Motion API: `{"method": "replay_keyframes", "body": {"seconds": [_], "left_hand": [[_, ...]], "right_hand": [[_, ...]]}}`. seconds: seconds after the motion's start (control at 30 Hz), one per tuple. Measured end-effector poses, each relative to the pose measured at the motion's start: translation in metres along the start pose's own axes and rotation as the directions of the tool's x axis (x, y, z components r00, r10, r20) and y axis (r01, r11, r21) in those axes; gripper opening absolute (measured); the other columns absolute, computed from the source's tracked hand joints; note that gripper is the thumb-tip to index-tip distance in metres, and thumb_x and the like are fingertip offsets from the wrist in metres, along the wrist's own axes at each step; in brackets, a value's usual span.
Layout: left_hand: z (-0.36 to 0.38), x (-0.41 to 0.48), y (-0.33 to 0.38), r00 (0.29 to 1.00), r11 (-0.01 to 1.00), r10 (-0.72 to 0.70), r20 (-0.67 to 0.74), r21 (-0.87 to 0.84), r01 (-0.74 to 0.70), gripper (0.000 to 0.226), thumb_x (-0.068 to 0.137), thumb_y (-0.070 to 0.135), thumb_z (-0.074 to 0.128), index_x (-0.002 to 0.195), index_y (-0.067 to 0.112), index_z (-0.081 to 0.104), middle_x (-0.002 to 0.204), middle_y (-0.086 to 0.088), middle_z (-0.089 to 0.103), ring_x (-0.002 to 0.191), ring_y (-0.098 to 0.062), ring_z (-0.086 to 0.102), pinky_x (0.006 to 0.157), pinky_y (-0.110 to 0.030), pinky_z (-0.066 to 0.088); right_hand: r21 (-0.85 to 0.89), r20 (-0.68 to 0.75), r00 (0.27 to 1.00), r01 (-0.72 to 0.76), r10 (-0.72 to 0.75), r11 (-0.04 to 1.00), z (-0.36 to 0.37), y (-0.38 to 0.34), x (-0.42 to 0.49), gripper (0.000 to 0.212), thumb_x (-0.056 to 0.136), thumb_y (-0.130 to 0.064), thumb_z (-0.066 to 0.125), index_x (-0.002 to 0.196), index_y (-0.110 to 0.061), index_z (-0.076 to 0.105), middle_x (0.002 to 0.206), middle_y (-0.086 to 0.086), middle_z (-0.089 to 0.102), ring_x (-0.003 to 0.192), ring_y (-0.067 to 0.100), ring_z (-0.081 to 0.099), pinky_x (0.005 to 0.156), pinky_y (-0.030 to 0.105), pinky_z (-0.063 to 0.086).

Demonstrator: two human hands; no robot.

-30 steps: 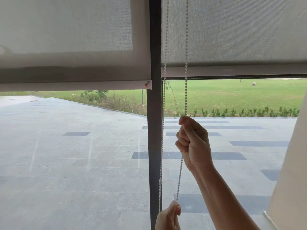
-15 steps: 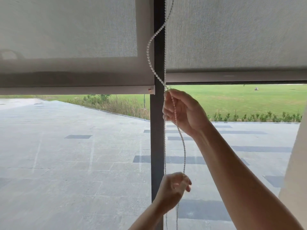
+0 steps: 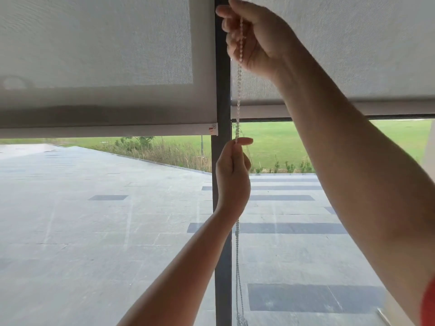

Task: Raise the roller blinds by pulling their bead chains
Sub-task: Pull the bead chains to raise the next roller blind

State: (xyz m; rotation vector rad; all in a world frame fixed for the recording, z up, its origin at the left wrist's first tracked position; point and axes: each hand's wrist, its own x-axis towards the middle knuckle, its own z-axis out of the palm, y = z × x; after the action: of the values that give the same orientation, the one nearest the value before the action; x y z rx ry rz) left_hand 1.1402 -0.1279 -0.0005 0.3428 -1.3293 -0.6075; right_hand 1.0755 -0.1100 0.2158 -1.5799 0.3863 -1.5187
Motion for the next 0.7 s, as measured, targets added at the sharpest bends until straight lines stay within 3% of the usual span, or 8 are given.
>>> {"method": "replay_keyframes", "body": {"seconds": [0.1, 0.27, 0.43, 0.7], "left_hand": [[0.005, -0.008, -0.006, 1.0, 0.996, 0.03, 0.009, 0.08, -0.03, 0.032, 0.1, 0.017, 0.032, 0.08, 0.028, 0.056, 0.052, 0.012, 0.034, 0.047, -0.005, 0.029, 0.047, -0.021, 0.025], [0.011, -0.014, -0.017, 0.998, 0.977, 0.066, 0.018, 0.203, -0.068, 0.029, 0.099, 0.014, 0.032, 0.074, 0.018, 0.046, 0.056, 0.01, 0.036, 0.049, -0.008, 0.03, 0.045, -0.034, 0.025], [0.02, -0.025, -0.017, 0.989, 0.965, 0.149, 0.01, 0.216, -0.148, 0.028, 0.098, 0.01, 0.033, 0.074, 0.013, 0.046, 0.055, 0.012, 0.036, 0.047, -0.006, 0.031, 0.044, -0.023, 0.024], [0.024, -0.033, -0.009, 0.987, 0.961, 0.16, 0.0, 0.227, -0.155, 0.027, 0.098, 0.006, 0.033, 0.074, 0.01, 0.046, 0.058, 0.01, 0.039, 0.048, -0.008, 0.031, 0.045, -0.023, 0.025]], "right_hand": [[0.02, -0.147, 0.985, 0.093, -0.089, 0.995, -0.003, -0.019, 0.005, 0.022, 0.095, 0.001, 0.04, 0.079, -0.001, 0.056, 0.063, 0.006, 0.057, 0.047, 0.011, 0.049, 0.044, 0.022, 0.045], [-0.034, -0.219, 0.945, 0.243, -0.244, 0.969, -0.007, -0.008, -0.002, 0.04, 0.092, 0.004, 0.023, 0.06, -0.015, 0.038, 0.047, -0.007, 0.033, 0.041, 0.005, 0.019, 0.037, 0.018, 0.015], [-0.049, -0.228, 0.907, 0.352, -0.354, 0.935, -0.009, -0.016, -0.015, 0.029, 0.1, -0.006, 0.031, 0.082, -0.009, 0.053, 0.052, -0.006, 0.029, 0.044, 0.006, 0.017, 0.037, 0.021, 0.014], [-0.022, -0.272, 0.896, 0.359, -0.351, 0.933, -0.006, -0.021, -0.026, 0.041, 0.091, 0.005, 0.027, 0.057, -0.016, 0.037, 0.044, -0.009, 0.03, 0.04, 0.005, 0.017, 0.037, 0.019, 0.011]]}}
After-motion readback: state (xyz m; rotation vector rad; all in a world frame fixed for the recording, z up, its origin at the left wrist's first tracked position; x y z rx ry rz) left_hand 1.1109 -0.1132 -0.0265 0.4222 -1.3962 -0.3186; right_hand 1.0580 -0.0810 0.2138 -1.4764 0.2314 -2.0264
